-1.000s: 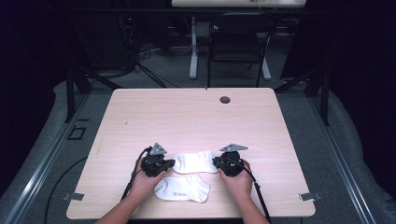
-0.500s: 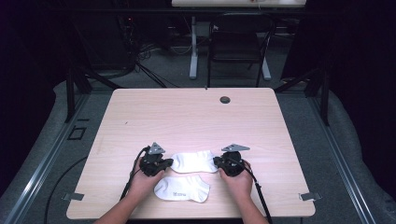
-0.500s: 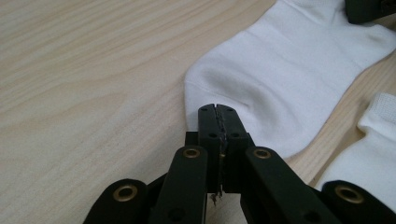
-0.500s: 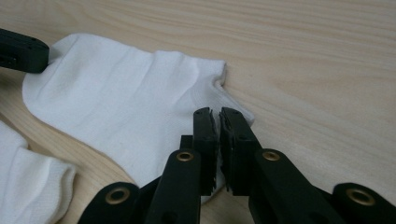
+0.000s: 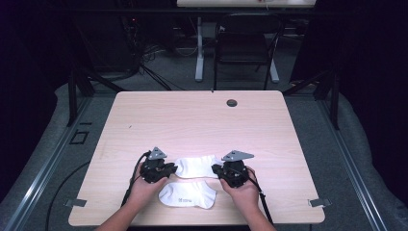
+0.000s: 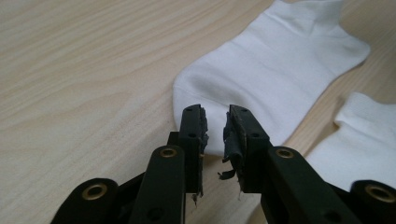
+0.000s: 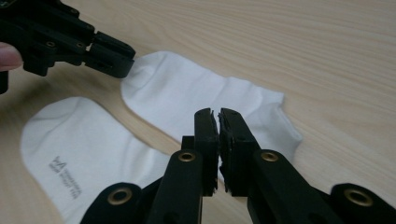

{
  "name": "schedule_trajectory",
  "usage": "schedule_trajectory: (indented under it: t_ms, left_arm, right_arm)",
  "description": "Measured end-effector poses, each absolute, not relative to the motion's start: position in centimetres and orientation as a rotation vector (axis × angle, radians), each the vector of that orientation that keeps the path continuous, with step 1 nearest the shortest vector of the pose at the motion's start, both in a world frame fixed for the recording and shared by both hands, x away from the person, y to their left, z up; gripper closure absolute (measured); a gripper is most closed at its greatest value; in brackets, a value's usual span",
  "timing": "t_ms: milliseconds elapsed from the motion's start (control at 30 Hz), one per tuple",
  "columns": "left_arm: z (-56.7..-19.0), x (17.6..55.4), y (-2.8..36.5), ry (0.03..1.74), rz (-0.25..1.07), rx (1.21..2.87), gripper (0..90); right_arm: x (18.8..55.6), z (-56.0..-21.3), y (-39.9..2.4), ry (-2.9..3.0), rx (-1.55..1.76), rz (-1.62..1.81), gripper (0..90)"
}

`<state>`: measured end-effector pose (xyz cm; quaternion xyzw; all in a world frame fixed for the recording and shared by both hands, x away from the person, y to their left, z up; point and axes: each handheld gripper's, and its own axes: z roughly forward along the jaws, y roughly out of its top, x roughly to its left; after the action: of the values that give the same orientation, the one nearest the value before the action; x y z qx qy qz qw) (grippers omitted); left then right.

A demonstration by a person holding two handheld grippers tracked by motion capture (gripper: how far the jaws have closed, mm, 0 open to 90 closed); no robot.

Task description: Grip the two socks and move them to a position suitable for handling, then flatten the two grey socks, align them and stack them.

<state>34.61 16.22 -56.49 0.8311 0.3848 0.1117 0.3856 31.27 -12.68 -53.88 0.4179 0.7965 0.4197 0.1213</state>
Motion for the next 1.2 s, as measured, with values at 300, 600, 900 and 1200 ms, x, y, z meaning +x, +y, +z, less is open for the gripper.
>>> schedule_trajectory:
  t_ms: [300, 600, 900, 1200]
  left_arm:
    - [-56.0, 34.3, 18.4, 1.034, 0.241, 2.018, 65.2]
    - [-56.1, 34.5, 18.9, 1.067, 0.238, 2.004, 64.7]
    - [-56.5, 34.7, 18.7, 1.069, 0.239, 2.026, 67.3]
    - [-56.3, 35.2, 18.0, 1.047, 0.250, 2.045, 68.3]
  right_arm:
    - [28.3, -55.8, -11.4, 2.477, 1.122, 1.176, 89.1]
    - [28.2, -57.4, -10.2, 2.576, 1.077, 1.107, 88.7]
    - [28.1, -57.5, -11.5, 2.588, 1.124, 1.090, 89.2]
    - [28.1, -57.0, -12.3, 2.551, 1.152, 1.117, 83.4]
